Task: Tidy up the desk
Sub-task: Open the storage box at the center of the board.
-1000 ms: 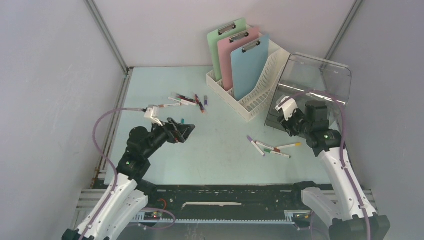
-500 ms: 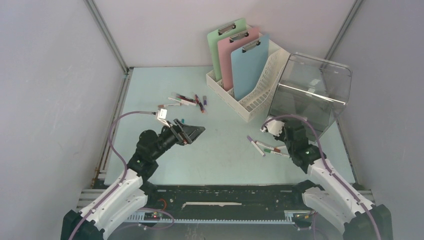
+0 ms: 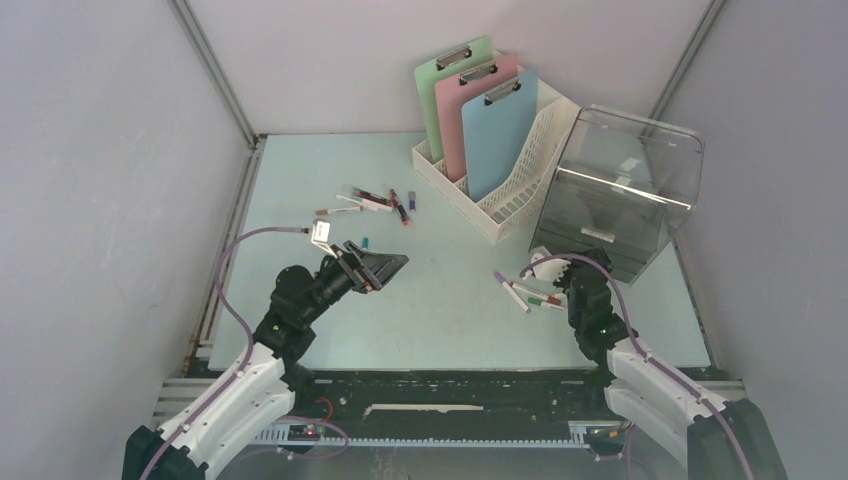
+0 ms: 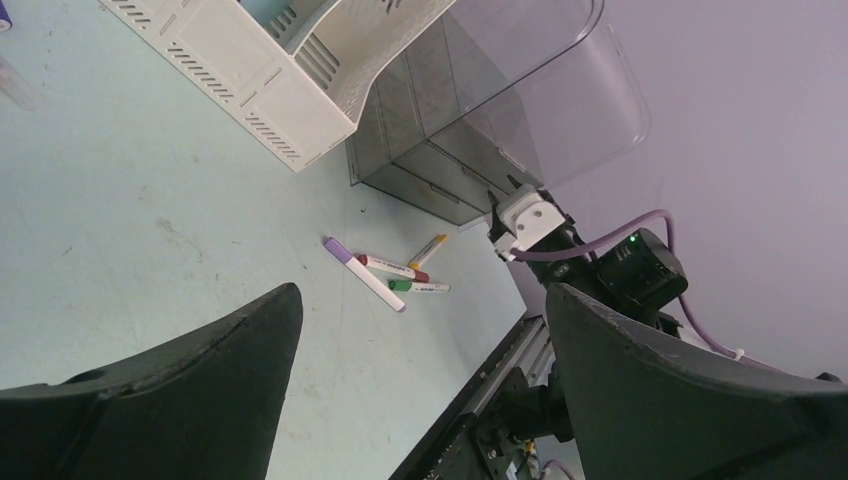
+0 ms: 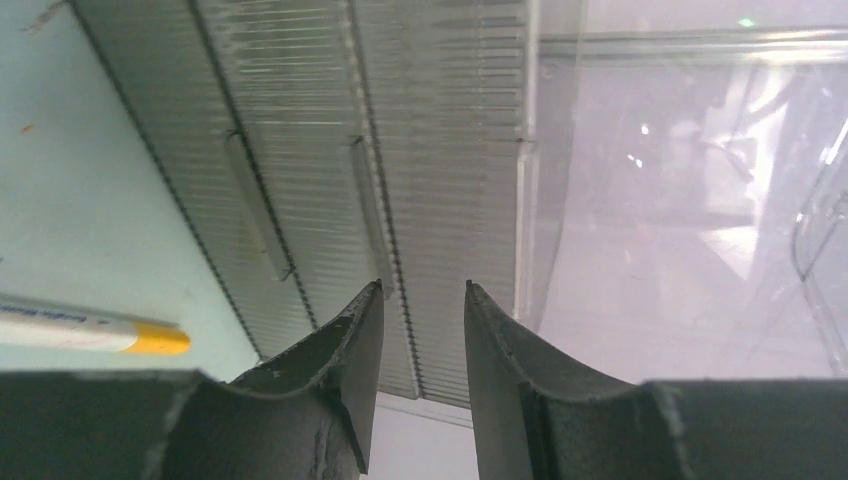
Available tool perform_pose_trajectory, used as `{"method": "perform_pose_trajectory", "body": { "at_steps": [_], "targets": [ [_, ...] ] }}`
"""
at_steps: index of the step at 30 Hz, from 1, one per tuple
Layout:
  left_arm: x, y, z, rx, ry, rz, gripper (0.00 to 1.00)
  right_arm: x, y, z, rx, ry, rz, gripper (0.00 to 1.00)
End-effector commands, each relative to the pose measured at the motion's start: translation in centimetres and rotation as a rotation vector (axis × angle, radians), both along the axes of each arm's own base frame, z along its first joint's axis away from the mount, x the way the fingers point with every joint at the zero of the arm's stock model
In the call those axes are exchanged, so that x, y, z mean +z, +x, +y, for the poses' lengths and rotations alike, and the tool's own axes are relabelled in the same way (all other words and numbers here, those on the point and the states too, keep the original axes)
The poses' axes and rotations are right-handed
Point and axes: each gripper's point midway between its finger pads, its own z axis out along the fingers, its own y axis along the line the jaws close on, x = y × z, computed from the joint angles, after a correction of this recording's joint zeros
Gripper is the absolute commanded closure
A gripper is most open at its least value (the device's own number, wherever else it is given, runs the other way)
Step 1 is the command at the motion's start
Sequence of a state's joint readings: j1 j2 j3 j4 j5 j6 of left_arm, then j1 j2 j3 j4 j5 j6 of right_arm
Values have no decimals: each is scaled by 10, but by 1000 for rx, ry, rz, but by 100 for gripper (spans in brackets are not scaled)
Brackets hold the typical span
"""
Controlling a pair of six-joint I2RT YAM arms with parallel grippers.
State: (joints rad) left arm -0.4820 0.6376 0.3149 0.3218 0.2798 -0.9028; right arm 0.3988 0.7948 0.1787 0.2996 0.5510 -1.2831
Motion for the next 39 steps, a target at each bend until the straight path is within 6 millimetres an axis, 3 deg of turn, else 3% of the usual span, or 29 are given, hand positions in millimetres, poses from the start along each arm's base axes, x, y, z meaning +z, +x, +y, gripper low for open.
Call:
{"method": "perform_pose_trajectory", "body": {
  "at_steps": [1, 10, 13, 15, 18, 23, 32, 36, 39],
  "targets": [
    [10, -1, 0, 6, -34, -25, 2, 41, 12, -10, -47, 16, -169, 57],
    [7, 0, 0, 10, -30, -17, 2, 34, 17, -30, -77, 17, -155, 63],
    [7, 0, -1, 6, -30, -17, 2, 33, 18, -32, -82, 17, -152, 73],
    [8, 0, -1, 7, -31, -18, 2, 32, 18, -32, -80, 18, -146, 87],
    [7, -1, -1, 5, -30, -18, 2, 33, 18, -29, -72, 29, -148, 100],
    [7, -2, 0, 3, -32, -19, 2, 49, 13, -17, -50, 73, -168, 100],
    [9, -4, -3, -17, -33, -24, 2, 105, 0, 4, -38, 215, -174, 100],
    [10, -5, -5, -25, -34, -26, 2, 113, -10, 16, -4, 292, -105, 100],
    [10, -6, -6, -31, -34, -29, 2, 97, -18, 24, 32, 290, 19, 100]
  ]
}}
